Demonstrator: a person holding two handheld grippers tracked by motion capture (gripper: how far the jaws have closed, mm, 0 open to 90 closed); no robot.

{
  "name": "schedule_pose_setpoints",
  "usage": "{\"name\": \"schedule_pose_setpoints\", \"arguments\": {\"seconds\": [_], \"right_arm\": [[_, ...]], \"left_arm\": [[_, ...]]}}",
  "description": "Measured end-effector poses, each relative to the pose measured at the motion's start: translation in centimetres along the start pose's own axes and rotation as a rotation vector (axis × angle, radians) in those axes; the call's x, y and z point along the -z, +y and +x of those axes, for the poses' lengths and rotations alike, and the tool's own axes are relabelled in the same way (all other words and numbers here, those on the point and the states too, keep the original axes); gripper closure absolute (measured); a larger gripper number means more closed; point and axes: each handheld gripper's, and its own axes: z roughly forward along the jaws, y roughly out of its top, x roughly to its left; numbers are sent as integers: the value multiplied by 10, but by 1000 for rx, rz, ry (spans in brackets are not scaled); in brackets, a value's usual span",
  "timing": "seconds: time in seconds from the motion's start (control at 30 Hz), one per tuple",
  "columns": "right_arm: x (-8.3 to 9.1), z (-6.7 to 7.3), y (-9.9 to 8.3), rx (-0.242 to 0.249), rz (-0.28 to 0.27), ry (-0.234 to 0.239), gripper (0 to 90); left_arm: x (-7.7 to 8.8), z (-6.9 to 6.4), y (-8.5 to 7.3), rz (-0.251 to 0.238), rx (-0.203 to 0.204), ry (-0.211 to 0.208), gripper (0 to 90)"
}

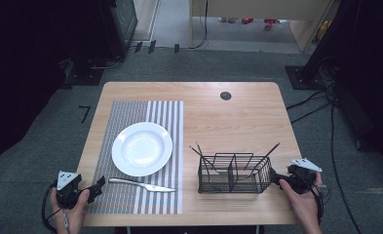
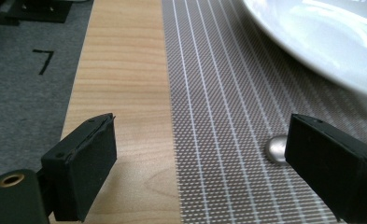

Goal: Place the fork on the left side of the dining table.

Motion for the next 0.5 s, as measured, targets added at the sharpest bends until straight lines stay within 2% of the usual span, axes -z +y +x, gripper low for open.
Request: {"name": "schedule_pose_setpoints", "arguments": {"seconds": [0.13,0.17,0.2,0.27,0.3,0.43,0.47,0.5], "right_arm": [[0,0,0,1,0,0,0],[0,0,0,1,1,1,0],[0,0,0,1,1,1,0],[0,0,0,2,1,1,0],[0,0,0,3,1,2,0],[-1,0,1,5,1,4,0],[-1,0,1,5,1,4,0],[-1,0,1,5,1,4,0]], "left_arm": [[7,-9,7,-22,-4,-28,92],[10,-13,9,-26,-16,-35,92],[13,-23,13,-32,-31,-56,92],[14,-28,16,-34,-36,-66,92],[17,-38,21,-42,-45,-86,92],[23,-57,33,-60,-53,-133,92],[26,-65,39,-69,-62,-154,92],[26,-65,39,-69,-62,-154,92]]}}
